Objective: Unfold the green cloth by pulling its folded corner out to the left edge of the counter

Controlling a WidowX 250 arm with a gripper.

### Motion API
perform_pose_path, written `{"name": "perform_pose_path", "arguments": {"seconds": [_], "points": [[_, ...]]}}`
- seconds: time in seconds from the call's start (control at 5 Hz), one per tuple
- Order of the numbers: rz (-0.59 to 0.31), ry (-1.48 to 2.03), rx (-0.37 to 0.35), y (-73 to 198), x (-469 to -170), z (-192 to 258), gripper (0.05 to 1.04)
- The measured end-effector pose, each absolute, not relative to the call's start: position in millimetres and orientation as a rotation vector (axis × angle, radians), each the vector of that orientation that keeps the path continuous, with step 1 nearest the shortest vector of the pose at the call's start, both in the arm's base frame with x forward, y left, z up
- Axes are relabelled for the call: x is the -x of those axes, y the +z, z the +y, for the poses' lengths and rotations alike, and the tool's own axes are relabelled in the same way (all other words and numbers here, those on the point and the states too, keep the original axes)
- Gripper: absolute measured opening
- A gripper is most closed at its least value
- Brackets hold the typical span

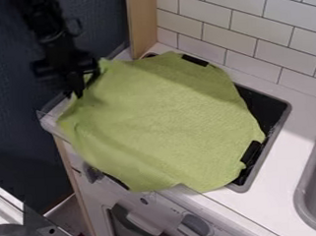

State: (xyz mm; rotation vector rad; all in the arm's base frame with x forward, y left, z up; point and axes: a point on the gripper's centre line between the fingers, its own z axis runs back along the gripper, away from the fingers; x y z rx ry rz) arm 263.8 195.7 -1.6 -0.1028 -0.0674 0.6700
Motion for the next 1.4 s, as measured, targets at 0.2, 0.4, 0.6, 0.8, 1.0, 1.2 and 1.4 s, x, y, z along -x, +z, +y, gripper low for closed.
{"name": "perform_pose_path", "arguments": {"seconds": [0.2, 0.4, 0.6, 0.8, 1.0, 1.2, 1.4], "points": [[-0.076, 0.675, 0.042, 1.8, -258.7, 201.6, 0.469], [-0.123, 0.7, -0.038, 19.6, -252.3, 204.9, 0.795], [-0.144, 0.71, -0.103, 33.0, -247.9, 206.5, 1.005], [-0.14, 0.696, -0.149, 48.4, -244.5, 202.2, 1.003], [-0.068, 0.666, -0.118, 62.6, -255.3, 181.0, 1.001], [-0.068, 0.586, -0.102, 66.6, -281.2, 137.9, 1.0], [-0.081, 0.512, -0.033, 68.4, -298.5, 100.2, 1.001]]}}
